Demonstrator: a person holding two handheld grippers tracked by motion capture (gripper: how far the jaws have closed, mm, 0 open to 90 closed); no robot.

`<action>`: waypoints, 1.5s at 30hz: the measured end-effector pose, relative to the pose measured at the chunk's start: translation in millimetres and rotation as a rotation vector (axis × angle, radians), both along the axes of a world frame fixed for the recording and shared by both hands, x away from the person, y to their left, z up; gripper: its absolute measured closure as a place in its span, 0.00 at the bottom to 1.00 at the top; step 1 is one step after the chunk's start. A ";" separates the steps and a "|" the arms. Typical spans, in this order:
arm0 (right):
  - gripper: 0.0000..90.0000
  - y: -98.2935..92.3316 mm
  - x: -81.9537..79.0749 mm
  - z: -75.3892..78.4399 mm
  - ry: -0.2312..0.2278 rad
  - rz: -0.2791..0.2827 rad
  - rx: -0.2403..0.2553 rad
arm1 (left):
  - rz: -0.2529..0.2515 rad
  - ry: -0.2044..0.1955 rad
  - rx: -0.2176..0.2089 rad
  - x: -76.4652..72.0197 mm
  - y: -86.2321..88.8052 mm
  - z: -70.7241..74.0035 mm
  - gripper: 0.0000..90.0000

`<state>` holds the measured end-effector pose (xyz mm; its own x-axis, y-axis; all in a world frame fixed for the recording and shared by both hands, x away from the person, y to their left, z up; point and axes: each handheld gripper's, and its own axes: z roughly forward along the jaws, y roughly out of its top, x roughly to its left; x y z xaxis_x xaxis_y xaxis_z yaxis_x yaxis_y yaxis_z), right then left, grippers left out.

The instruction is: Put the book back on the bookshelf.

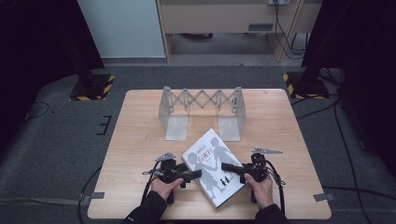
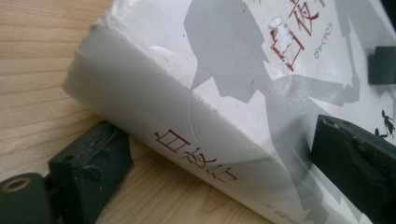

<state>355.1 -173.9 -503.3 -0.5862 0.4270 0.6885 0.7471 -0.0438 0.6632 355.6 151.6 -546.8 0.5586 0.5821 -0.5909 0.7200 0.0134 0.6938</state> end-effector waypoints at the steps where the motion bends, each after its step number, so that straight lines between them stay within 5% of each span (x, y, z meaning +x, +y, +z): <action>1: 0.83 -0.2 0.4 0.3 -0.006 -0.006 -0.037 | 0.005 0.001 -0.003 0.1 -0.1 -0.2 0.06; 2: 0.73 0.9 0.6 -0.6 -0.038 -0.018 -0.121 | 0.007 0.001 -0.003 0.2 -0.2 -0.4 0.08; 5: 0.65 1.1 0.2 -1.2 -0.064 -0.045 -0.169 | 0.021 -0.001 -0.003 -0.3 -0.8 -0.8 0.09; 9: 0.52 0.0 0.0 -1.2 -0.162 -0.105 -0.278 | 0.027 0.005 -0.012 0.8 0.4 -1.3 0.12; 14: 0.46 0.7 4.2 -10.9 -0.190 -0.146 -0.416 | 0.036 0.010 -0.014 1.6 1.1 -1.7 0.15; 22: 0.40 4.6 10.4 -20.6 -0.148 -0.135 -0.341 | 0.039 0.010 -0.014 3.7 0.3 -1.6 0.15; 32: 0.40 4.3 11.4 -23.3 -0.130 -0.132 -0.322 | 0.030 -0.001 0.004 3.0 -4.9 -0.3 0.08; 38: 0.40 3.4 12.2 -25.3 -0.128 -0.136 -0.310 | 0.037 0.020 -0.061 10.9 -3.5 -3.7 0.08; 41: 0.40 3.4 11.5 -25.1 -0.130 -0.140 -0.314 | 0.070 0.025 -0.037 13.0 -2.6 -3.2 0.19; 45: 0.40 3.0 11.4 -25.5 -0.135 -0.135 -0.308 | 0.087 0.029 -0.040 12.3 -3.3 -3.4 0.21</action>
<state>366.6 -170.9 -528.8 -0.5872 0.6821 0.4357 0.6532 0.0816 0.7527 367.9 148.4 -550.2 0.4892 0.6030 -0.6301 0.7349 0.1040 0.6701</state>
